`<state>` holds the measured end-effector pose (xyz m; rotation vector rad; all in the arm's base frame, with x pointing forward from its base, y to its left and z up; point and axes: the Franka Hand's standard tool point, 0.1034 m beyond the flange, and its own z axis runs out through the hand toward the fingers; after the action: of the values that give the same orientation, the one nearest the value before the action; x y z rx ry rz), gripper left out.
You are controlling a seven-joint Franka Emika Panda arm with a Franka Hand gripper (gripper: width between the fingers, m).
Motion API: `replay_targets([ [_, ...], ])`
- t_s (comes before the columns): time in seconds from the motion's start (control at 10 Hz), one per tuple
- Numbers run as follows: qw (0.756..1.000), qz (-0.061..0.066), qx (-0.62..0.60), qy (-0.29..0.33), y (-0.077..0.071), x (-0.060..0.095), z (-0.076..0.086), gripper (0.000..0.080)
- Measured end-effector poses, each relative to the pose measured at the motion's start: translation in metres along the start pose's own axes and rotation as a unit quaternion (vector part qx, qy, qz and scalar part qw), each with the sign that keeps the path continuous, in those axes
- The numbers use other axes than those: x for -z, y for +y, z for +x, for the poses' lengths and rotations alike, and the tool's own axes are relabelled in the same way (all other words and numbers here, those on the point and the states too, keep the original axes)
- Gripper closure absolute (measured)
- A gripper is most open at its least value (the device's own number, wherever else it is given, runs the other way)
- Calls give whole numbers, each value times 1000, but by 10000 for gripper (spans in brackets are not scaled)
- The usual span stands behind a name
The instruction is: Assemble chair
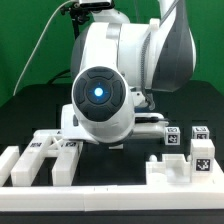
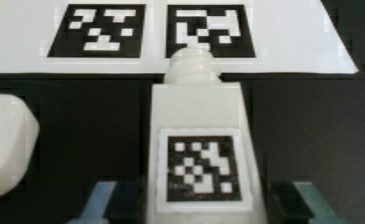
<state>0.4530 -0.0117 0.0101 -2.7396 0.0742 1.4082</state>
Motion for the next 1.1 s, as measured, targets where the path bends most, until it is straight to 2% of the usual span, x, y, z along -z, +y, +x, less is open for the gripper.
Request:
replay_targets([
  [0.4,1000,0,0,0,0,0,0,515],
  [0.5,1000,0,3,-2,-2,5,-2,515],
  [0.7,1000,2,13,22,-17,43,-14,514],
  [0.8,999,3,11,37,-27,61,-24,514],
  [0.9,999,10,6,30,-32,82,-39,514],
  [1.0,998,11,11,53,-30,98,-37,514],
  [1.1,994,9,11,112,-30,104,-27,514],
])
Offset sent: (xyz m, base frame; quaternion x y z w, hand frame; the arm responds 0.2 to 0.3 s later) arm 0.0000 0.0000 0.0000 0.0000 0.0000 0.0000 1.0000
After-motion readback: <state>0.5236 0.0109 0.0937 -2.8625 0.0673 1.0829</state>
